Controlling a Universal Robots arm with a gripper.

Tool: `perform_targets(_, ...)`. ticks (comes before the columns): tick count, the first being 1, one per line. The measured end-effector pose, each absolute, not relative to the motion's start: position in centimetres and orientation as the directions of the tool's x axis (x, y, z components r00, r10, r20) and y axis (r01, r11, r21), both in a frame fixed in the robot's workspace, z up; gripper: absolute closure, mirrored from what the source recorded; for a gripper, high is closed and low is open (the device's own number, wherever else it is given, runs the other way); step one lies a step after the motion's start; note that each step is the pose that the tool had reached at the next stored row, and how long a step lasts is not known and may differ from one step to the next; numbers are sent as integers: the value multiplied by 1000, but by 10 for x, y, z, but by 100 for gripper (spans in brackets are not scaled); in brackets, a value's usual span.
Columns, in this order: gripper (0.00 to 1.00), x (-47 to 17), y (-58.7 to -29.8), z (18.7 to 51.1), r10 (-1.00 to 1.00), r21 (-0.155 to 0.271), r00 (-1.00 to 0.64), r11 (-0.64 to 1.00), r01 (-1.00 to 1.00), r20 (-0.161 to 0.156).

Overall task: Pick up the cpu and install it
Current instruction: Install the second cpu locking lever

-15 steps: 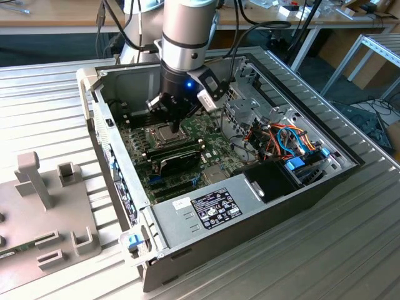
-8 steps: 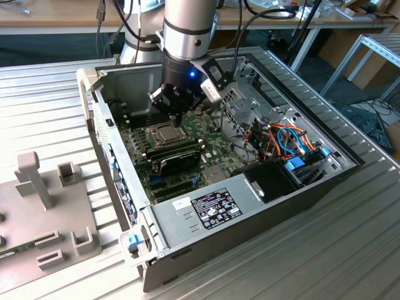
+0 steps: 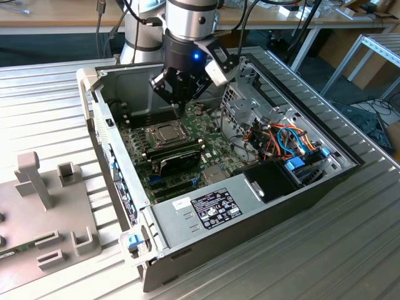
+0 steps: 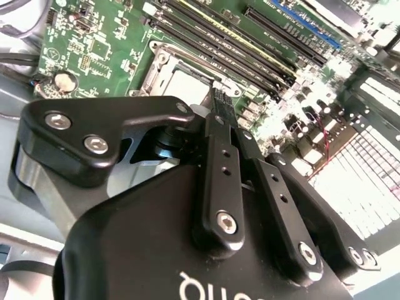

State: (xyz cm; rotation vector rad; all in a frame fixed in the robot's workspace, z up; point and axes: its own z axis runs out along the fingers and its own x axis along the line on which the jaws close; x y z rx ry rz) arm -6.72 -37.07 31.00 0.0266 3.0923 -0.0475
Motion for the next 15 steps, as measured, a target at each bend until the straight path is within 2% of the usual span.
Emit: perform_targets(15, 89, -67, -371, 313, 16, -32, -999, 999, 18, -49)
